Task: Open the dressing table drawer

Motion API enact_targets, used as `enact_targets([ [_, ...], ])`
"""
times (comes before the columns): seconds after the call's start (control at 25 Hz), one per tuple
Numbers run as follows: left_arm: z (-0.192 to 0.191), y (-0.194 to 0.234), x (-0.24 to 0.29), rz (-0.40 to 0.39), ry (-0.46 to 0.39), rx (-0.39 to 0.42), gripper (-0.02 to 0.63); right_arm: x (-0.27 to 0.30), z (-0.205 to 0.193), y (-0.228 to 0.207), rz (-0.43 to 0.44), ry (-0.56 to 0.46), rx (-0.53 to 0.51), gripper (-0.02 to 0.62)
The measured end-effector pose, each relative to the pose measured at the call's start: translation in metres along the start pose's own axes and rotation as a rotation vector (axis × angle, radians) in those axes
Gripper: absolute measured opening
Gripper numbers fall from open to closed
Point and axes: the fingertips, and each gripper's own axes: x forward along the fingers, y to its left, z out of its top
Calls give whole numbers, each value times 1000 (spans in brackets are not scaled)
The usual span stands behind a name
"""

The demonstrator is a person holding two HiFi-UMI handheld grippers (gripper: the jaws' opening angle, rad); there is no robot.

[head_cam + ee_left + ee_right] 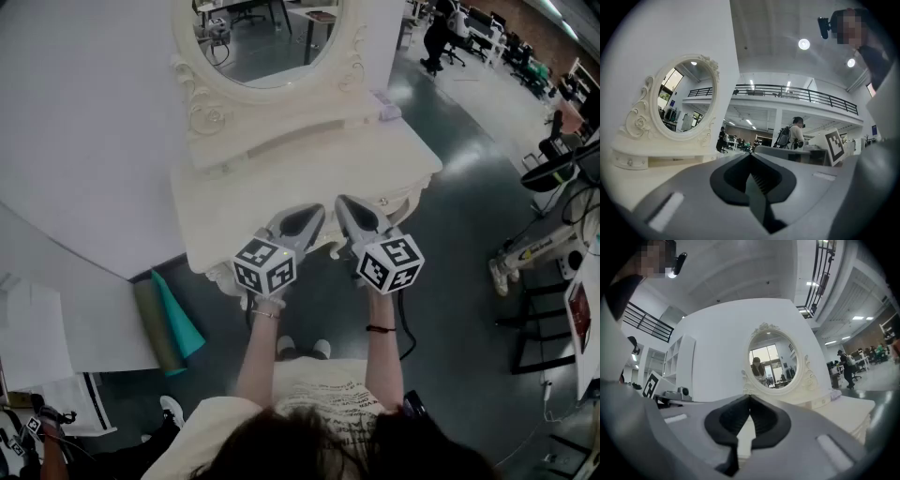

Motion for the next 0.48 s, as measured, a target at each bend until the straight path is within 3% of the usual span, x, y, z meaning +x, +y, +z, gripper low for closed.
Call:
enact_targets([
  [0.48,-1,-5,11,-2,-3,-10,0,-8,2,-13,-20,-8,15,3],
])
